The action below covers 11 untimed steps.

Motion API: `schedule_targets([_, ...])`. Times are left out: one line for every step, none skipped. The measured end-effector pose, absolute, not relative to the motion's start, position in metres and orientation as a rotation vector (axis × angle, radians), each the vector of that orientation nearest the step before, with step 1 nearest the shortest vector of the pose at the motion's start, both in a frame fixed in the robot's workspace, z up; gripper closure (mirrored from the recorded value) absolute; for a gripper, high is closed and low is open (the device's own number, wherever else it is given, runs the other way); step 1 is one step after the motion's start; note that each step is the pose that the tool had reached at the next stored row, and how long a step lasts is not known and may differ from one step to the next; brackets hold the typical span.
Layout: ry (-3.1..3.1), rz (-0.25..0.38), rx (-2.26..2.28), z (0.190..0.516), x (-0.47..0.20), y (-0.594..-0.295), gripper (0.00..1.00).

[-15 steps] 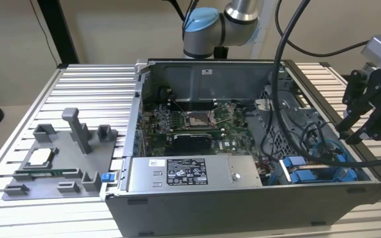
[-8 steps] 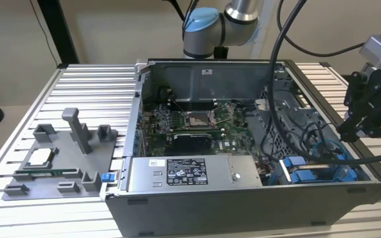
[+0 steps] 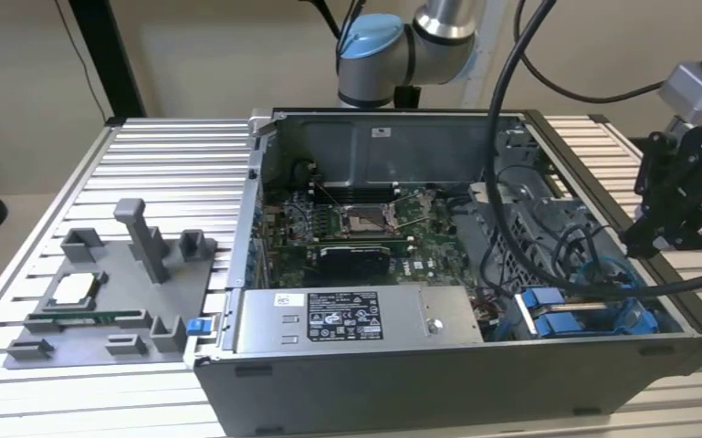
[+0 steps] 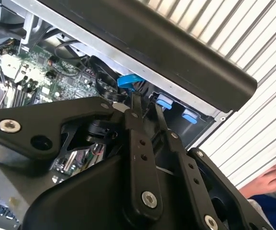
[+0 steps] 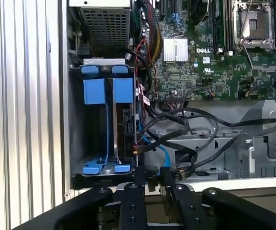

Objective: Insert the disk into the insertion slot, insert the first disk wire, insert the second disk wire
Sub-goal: 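Insert the second disk wire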

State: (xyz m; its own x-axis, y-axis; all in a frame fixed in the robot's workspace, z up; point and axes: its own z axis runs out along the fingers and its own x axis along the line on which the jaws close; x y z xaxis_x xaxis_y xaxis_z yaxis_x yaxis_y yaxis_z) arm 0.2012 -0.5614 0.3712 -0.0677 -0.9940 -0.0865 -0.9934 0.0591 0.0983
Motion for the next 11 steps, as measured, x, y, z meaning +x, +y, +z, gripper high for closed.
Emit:
schedule_targets([-2.290, -0.208, 2.136, 0.3712, 0.2011, -0.5614, 0.00])
schedule_targets([-2.298, -0.210, 2.130, 0.3712, 0.2011, -0.5614, 0.00])
schedule_targets([-2.304, -0.211, 2.125, 0.3712, 0.2010, -0.5614, 0.00])
schedule_targets([-2.312, -0.213, 2.119, 0.3712, 0.2010, -0.5614, 0.00])
schedule_targets([-2.319, -0.215, 2.113, 0.3712, 0.2009, -0.5614, 0.00])
schedule_targets([-2.325, -0.216, 2.107, 0.3711, 0.2008, -0.5614, 0.00])
schedule_targets([-2.331, -0.217, 2.102, 0.3711, 0.2008, -0.5614, 0.00])
schedule_targets([-2.334, -0.218, 2.100, 0.3711, 0.2008, -0.5614, 0.00])
schedule_targets([-2.335, -0.218, 2.099, 0.3711, 0.2008, -0.5613, 0.00])
schedule_targets([-2.336, -0.218, 2.098, 0.3711, 0.2008, -0.5614, 0.00])
schedule_targets([-2.337, -0.217, 2.097, 0.3712, 0.2008, -0.5614, 0.00])
